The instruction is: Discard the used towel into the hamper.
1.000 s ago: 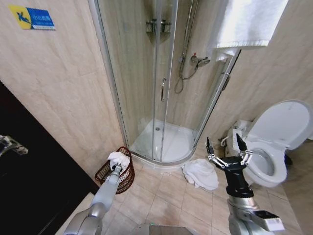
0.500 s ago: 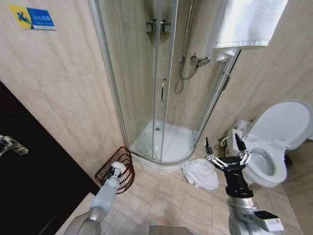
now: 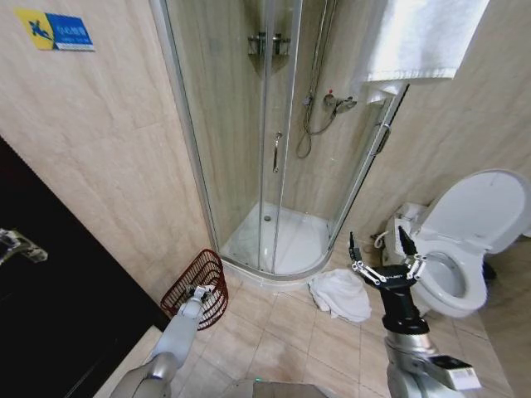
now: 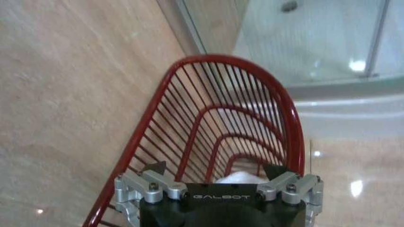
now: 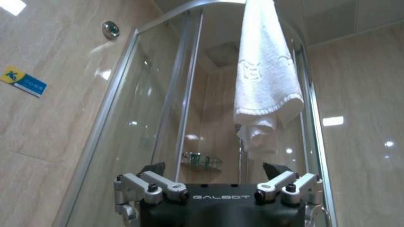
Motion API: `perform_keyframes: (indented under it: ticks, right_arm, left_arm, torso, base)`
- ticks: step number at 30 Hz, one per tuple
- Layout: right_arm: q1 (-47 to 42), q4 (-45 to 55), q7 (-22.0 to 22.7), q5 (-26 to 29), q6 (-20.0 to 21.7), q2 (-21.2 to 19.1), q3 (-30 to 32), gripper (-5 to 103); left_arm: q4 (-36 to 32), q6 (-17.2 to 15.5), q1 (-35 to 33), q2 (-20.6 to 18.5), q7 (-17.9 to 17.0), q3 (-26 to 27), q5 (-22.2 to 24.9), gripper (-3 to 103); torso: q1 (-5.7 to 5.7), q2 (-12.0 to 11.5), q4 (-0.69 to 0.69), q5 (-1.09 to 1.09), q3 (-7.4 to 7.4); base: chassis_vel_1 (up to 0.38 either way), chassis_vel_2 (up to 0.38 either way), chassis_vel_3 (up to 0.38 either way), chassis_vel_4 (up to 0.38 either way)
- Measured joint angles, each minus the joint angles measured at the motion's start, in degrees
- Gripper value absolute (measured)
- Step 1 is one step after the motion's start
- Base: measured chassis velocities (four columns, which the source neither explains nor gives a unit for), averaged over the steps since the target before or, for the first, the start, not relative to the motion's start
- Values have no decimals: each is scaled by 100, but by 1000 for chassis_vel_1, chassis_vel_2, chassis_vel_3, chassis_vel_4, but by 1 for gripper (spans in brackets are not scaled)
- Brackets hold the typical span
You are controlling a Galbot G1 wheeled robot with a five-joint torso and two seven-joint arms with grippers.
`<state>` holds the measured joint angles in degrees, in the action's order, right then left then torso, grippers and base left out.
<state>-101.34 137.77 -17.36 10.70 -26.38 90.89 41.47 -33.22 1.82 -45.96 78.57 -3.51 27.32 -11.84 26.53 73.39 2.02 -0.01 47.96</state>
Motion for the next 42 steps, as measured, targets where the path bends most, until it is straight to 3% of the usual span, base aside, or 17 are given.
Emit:
perform_keyframes:
  ticks: [2, 4, 5, 6, 8, 9, 11, 13, 16, 17, 21, 22, 25, 26, 29, 42]
  right_arm:
    - [2, 0, 0, -1, 3, -1, -6, 100]
    - [6, -8, 0, -4, 4, -1, -21, 100]
    - [6, -8, 0, -4, 4, -1, -21, 100]
    - [5, -12, -1, -5, 4, -1, -26, 100]
    - [8, -14, -1, -7, 5, -4, -44, 100]
    - [8, -14, -1, -7, 5, -4, -44, 100]
    - [15, -9, 1, -6, 22, -8, -54, 100]
    - [22, -5, 4, -6, 33, -10, -56, 100]
    - [42, 20, 85, -6, 94, -26, -71, 100]
    - [42, 20, 85, -6, 94, -26, -71, 100]
    - [47, 72, 245, -5, 135, -54, -102, 100]
    - [47, 72, 245, -5, 135, -54, -102, 100]
    - [38, 141, 349, -5, 173, -95, -81, 100]
    - [38, 141, 349, -5, 173, -95, -81, 100]
    - [36, 242, 441, -5, 293, -120, -54, 100]
    - [226, 503, 955, -20, 1035, -226, -19, 100]
  left_arm:
    - [-100, 54, -27, -11, 2, -9, 142, 100]
    - [-501, 224, -140, -51, 46, -64, 751, 100]
    - [-501, 224, -140, -51, 46, -64, 751, 100]
    - [-721, 220, -211, -69, 76, -87, 1045, 100]
    - [-1432, -47, -475, -144, 174, -142, 1799, 100]
    - [-1432, -47, -475, -144, 174, -142, 1799, 100]
    - [-2298, -654, -930, -256, 318, -162, 2542, 100]
    - [-2661, -824, -1104, -303, 375, -152, 2737, 100]
    - [-3884, -1287, -1881, -454, 540, 22, 3195, 100]
    - [-3884, -1287, -1881, -454, 540, 22, 3195, 100]
    - [-5363, -1723, -2653, -544, 995, 426, 3368, 100]
    - [-5363, -1723, -2653, -544, 995, 426, 3368, 100]
    - [-6534, -2064, -3189, -523, 1209, 744, 3446, 100]
    - [-6534, -2064, -3189, -523, 1209, 744, 3446, 100]
    - [-7613, -2229, -3703, -379, 1254, 936, 3452, 100]
    - [-10017, -2293, -5008, 122, 1347, 1025, 3297, 100]
  torso:
    - [0, 0, 0, 0, 0]
    - [0, 0, -1, 1, 0]
    - [0, 0, -1, 1, 0]
    - [0, 0, -1, 0, 0]
    - [0, 0, -2, 2, -1]
    - [0, 0, -2, 2, -1]
    - [0, 0, 3, -2, 1]
    - [1, 0, -1, -1, 0]
    - [0, 1, 4, -2, 0]
    - [0, 1, 4, -2, 0]
    - [0, 1, 1, 0, -1]
    - [0, 1, 1, 0, -1]
    - [0, 1, -1, 3, -1]
    - [0, 1, -1, 3, -1]
    - [0, 1, 0, 2, -1]
    - [0, 1, 0, 2, 0]
  base:
    - [0, 0, 0, 0]
    - [0, 0, 0, 0]
    - [0, 0, 0, 0]
    - [0, 0, 0, 0]
    - [0, 0, 0, 0]
    - [0, 0, 0, 0]
    - [0, 0, 0, 0]
    - [0, 0, 0, 0]
    - [0, 0, 0, 0]
    - [0, 0, 0, 0]
    - [0, 0, 0, 0]
    - [0, 0, 0, 0]
    - [0, 0, 0, 0]
    - [0, 0, 0, 0]
    - [0, 0, 0, 0]
    - [0, 0, 0, 0]
